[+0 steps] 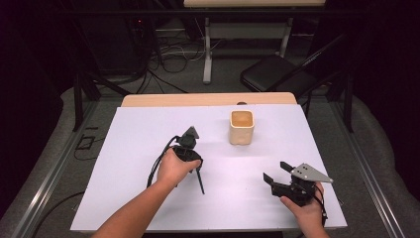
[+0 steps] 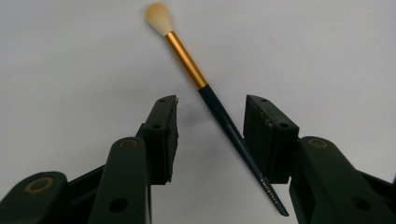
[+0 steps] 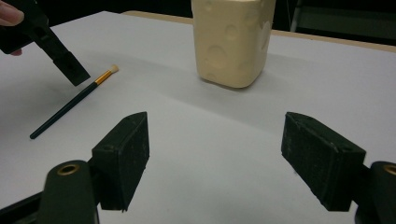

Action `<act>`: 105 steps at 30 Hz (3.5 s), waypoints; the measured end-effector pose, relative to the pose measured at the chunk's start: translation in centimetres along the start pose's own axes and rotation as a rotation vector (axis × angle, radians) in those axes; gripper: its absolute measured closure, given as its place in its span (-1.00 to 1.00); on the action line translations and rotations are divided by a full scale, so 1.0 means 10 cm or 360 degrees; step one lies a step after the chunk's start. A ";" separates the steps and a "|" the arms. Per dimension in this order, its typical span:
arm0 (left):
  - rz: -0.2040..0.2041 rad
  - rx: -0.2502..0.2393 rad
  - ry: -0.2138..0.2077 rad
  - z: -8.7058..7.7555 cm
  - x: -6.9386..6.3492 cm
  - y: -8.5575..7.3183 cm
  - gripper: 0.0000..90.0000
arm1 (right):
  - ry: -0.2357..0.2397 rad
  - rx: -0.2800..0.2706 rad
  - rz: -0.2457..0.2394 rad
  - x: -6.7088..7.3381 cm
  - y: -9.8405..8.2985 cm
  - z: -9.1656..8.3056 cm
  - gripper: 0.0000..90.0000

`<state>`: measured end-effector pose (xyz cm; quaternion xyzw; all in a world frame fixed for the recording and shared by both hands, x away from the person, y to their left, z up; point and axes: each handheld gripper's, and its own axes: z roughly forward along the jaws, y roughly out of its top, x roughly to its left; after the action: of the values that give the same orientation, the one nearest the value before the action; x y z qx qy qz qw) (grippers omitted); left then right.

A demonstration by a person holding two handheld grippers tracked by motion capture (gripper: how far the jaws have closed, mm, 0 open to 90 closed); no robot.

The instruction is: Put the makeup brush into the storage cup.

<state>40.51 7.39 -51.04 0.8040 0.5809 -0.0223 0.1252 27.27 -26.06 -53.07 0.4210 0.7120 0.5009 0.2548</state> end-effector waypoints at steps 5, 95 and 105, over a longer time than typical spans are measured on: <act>-0.0002 0.0016 0.0005 0.03 -0.01 0.00 0.26 | 0.0001 0.0000 -0.0001 0.00 0.00 0.00 -0.49; -0.0013 0.0026 -0.0016 -0.03 0.12 0.05 0.84 | 0.0015 0.0008 0.0008 -0.01 -0.01 0.02 -0.48; 0.0063 -0.0038 -0.0059 -0.17 0.18 0.01 0.84 | 0.0012 0.0009 0.0006 -0.01 -0.01 0.02 -0.48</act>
<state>40.99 9.43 -49.67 0.8132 0.5627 -0.0277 0.1459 27.42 -26.06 -53.21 0.4213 0.7135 0.5010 0.2499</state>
